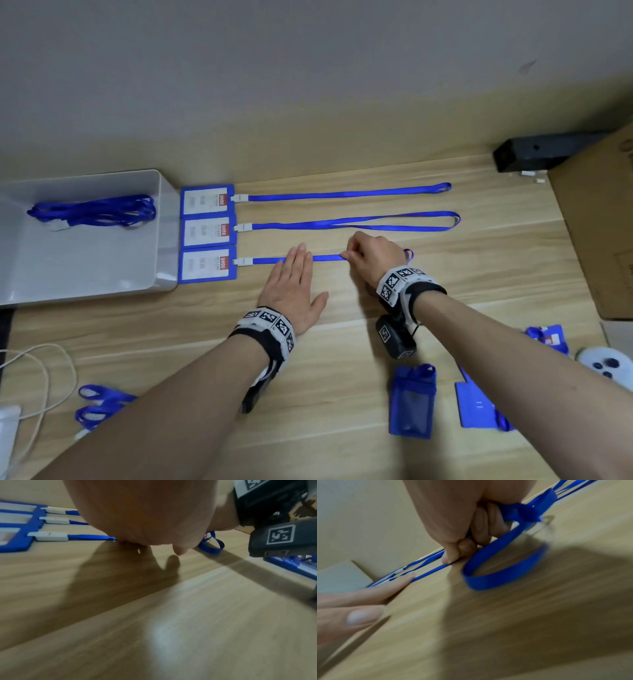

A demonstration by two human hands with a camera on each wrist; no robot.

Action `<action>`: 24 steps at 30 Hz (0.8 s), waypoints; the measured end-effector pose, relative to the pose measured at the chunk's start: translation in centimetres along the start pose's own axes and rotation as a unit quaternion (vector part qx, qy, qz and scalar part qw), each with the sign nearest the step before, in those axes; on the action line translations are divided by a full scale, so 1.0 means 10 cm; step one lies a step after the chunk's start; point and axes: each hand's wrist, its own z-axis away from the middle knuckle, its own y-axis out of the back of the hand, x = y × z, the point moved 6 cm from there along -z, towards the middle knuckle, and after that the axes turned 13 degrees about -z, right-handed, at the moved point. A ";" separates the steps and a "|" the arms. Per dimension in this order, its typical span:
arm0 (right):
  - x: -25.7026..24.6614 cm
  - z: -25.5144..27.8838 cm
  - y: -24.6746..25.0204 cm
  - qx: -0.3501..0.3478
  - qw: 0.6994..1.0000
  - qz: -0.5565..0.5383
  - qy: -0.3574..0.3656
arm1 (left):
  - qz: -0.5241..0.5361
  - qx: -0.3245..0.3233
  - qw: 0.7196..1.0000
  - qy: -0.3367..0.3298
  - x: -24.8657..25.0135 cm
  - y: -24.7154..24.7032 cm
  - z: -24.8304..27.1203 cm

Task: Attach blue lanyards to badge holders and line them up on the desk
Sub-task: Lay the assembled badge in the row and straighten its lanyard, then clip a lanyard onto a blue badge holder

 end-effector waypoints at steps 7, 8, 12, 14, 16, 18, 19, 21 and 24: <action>0.68 0.18 0.56 0.025 0.998 0.059 -0.003 | -0.007 -0.024 1.000 -0.005 -0.01 0.03 0.01; 0.77 0.22 0.61 0.037 0.998 0.057 -0.010 | -0.009 -0.026 1.000 -0.009 0.00 0.03 0.01; 1.12 0.35 0.76 0.095 0.994 0.022 -0.047 | -0.010 -0.039 0.999 -0.009 0.00 0.02 -0.01; 1.23 0.40 0.85 0.125 0.991 0.010 -0.056 | -0.011 -0.051 0.999 -0.009 -0.01 0.03 -0.01; 1.32 0.47 0.95 0.164 0.985 0.018 -0.052 | -0.014 -0.061 0.998 -0.012 0.00 0.05 -0.01; 1.41 0.52 1.04 0.194 0.978 0.030 -0.064 | -0.013 -0.068 0.997 -0.016 0.00 0.06 -0.01; 1.44 0.53 1.06 0.202 0.977 0.029 -0.069 | -0.014 -0.070 0.997 -0.017 0.00 0.06 -0.01; 1.45 0.52 1.05 0.194 0.979 0.007 -0.069 | -0.015 -0.071 0.997 -0.016 -0.01 0.07 -0.02; 1.36 0.49 0.96 0.147 0.987 -0.018 -0.057 | -0.010 -0.069 0.997 -0.016 0.00 0.07 -0.02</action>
